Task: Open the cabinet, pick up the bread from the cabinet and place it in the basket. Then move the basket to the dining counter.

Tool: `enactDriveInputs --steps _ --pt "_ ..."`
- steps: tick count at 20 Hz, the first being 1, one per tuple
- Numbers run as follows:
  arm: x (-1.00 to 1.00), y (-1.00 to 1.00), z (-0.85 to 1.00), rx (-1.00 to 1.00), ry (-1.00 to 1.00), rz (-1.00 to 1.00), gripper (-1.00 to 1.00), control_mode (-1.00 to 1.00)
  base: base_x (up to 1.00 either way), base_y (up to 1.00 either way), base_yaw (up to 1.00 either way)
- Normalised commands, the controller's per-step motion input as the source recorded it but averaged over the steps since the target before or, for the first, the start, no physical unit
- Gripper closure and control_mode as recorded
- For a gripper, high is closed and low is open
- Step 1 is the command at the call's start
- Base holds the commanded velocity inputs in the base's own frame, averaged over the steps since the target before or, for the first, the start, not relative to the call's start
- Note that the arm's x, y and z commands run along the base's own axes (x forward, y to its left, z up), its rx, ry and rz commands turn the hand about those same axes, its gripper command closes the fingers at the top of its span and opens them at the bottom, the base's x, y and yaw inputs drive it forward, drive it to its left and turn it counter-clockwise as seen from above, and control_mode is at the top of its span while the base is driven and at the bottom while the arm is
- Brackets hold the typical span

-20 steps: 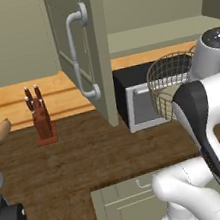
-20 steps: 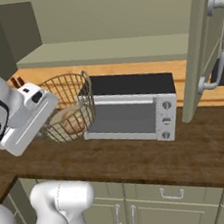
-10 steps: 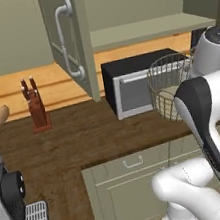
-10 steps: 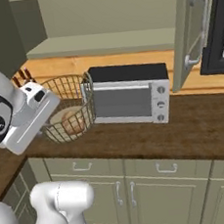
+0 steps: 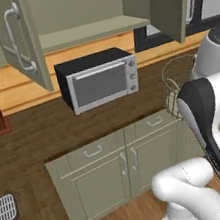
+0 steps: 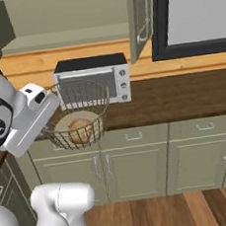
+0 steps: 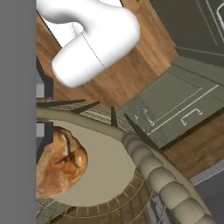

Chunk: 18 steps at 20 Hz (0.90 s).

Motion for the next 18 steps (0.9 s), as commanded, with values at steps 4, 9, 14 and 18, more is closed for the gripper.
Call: enactDriveInputs --steps 4,9,14,18 --pt "0.00 0.00 0.00 0.00 0.00 0.00 1.00 1.00 -0.18 -0.35 -0.59" --pt "0.00 0.00 0.00 0.00 0.00 0.00 1.00 1.00 -0.14 -0.48 -0.57" --pt "0.00 0.00 0.00 0.00 0.00 0.00 1.00 1.00 -0.08 -0.55 -0.54" --pt "0.00 0.00 0.00 0.00 0.00 0.00 1.00 1.00 -0.02 -0.59 -0.51"
